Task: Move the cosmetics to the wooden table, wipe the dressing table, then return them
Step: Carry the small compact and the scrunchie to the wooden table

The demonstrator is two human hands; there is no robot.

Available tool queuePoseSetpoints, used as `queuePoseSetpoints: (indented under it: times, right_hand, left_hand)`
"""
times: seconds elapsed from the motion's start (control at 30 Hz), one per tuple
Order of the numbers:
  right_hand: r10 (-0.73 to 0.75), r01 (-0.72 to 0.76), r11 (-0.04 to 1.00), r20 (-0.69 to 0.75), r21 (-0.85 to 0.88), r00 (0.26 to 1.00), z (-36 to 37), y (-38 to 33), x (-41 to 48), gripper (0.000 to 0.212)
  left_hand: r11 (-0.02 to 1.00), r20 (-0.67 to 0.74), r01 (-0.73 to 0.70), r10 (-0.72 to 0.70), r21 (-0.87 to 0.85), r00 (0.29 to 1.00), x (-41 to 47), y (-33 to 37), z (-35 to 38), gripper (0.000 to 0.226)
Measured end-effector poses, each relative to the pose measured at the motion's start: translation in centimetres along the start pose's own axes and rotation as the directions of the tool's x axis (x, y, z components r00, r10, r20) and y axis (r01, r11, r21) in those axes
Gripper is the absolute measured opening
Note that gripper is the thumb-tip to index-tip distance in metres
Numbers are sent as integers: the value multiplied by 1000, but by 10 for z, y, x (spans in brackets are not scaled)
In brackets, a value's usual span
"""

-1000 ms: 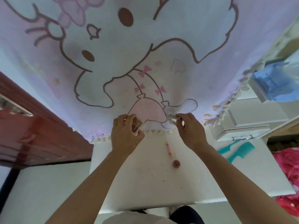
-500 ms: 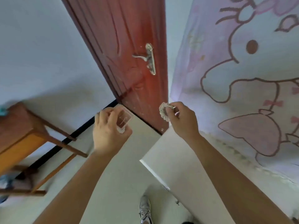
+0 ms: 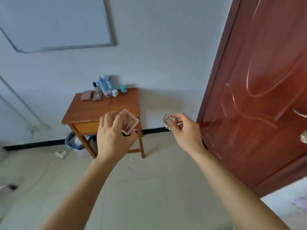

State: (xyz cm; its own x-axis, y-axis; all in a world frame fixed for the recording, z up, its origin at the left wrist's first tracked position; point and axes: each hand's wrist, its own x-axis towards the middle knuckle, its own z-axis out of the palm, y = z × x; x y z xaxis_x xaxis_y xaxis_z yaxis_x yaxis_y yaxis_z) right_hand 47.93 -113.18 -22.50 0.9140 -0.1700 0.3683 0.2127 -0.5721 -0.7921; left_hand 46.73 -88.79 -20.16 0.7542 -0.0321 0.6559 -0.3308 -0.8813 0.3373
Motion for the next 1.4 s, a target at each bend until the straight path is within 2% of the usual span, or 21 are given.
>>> queuePoseSetpoints:
  times: [0.1,0.3,0.43,0.53,0.67,0.8,0.97,1.07,1.23,1.4]
  right_hand:
    - [-64,62,997,44,53,997,52,-28,29,28]
    - [-48,28,989,136,147,989,143,-35,92,11]
    - [-31,-4,978,166,209,986,205,-26,146,10]
    - [-35,-6,974,175,228,984,250,-16,202,9]
    - [-24,-16,976,178,217,984,305,-7,294,19]
    - [-10,-29,979,186,204,982,351,-12,387,18]
    - [6,-43,982,198,185,980,409,-23,460,25]
    - [42,-89,980,251,179,967,450,-18,485,20]
    - [153,-189,977,304,95,940,516,6,503,12]
    - [387,-396,918,292,-32,874,583,30,506,23]
  left_hand:
    - [997,-6,57,-57,43,998,20,-53,-8,64]
    - [988,-15,130,-129,78,992,47,-138,12,65]
    - [985,8,135,-137,105,991,81,-192,47,62]
    - [982,24,143,-147,121,989,128,-231,81,61]
    - [976,46,156,-164,152,985,212,-275,123,61]
    - [975,28,115,-123,188,992,299,-315,146,59]
    - [969,18,158,-165,188,986,349,-376,172,55]
    - [966,74,174,-191,192,979,358,-423,197,54]
    - [967,248,183,-224,178,943,363,-515,251,55]
    - [951,494,252,-308,178,813,354,-601,294,49]
